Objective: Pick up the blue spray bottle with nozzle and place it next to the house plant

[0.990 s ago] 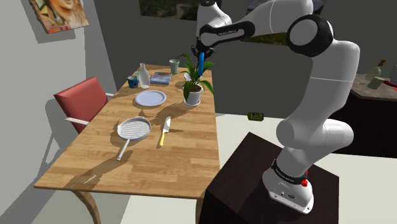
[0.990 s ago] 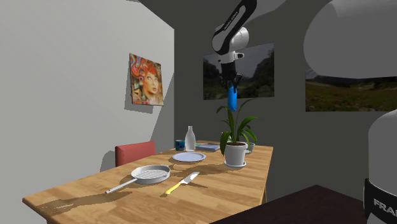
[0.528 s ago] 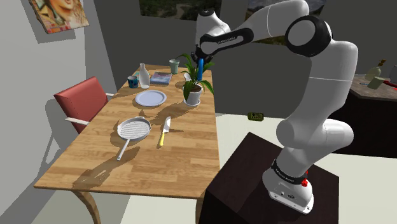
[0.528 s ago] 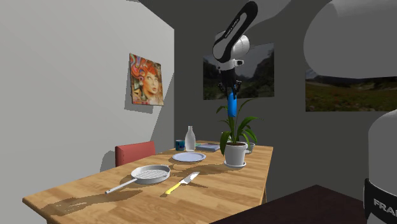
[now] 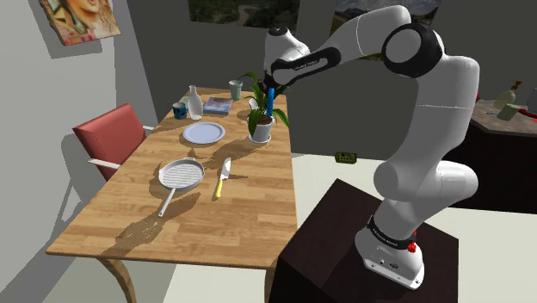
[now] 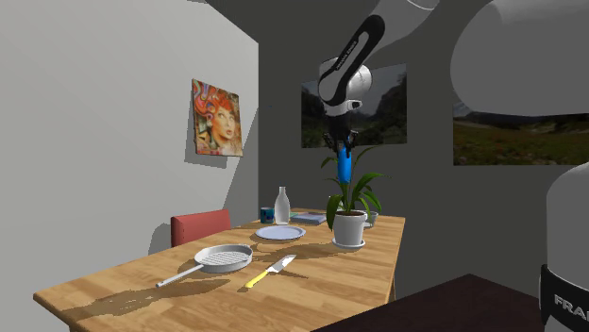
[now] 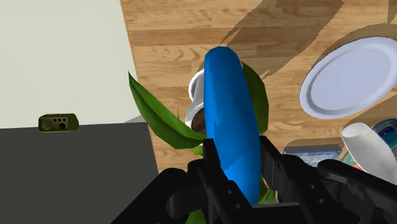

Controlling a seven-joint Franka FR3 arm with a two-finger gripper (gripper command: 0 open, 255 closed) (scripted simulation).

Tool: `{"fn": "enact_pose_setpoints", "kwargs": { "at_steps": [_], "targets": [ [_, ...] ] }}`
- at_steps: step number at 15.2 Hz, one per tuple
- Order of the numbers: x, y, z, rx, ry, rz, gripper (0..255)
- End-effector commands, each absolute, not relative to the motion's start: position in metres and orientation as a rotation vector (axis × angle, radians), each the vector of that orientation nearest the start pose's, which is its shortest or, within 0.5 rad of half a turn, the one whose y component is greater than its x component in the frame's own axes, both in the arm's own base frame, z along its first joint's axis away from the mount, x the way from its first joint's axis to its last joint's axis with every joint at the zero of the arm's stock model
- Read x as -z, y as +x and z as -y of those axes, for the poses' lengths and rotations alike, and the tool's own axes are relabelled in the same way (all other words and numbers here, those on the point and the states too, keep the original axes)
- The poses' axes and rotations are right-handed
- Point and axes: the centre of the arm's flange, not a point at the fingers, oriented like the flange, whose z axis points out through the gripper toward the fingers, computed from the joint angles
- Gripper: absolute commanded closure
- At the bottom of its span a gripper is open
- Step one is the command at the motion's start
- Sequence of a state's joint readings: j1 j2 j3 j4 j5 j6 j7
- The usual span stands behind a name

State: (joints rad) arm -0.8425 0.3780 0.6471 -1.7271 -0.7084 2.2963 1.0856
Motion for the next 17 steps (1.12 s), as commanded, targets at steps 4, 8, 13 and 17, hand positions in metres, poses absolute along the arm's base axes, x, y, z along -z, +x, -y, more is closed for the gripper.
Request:
{"fn": "enact_pose_setpoints", "kwargs": {
  "at_steps": [4,8,13,17],
  "targets": [
    [-0.403,0.644,0.189,0.696,-2.920,-1.493,255],
    [-0.382,0.644,0.189,0.696,-2.920,-1.493,255],
    [-0.356,0.644,0.189,0.696,-2.920,-1.493,255],
    [-0.335,0.644,0.189,0.696,-2.920,-1.493,255]
  ]
}}
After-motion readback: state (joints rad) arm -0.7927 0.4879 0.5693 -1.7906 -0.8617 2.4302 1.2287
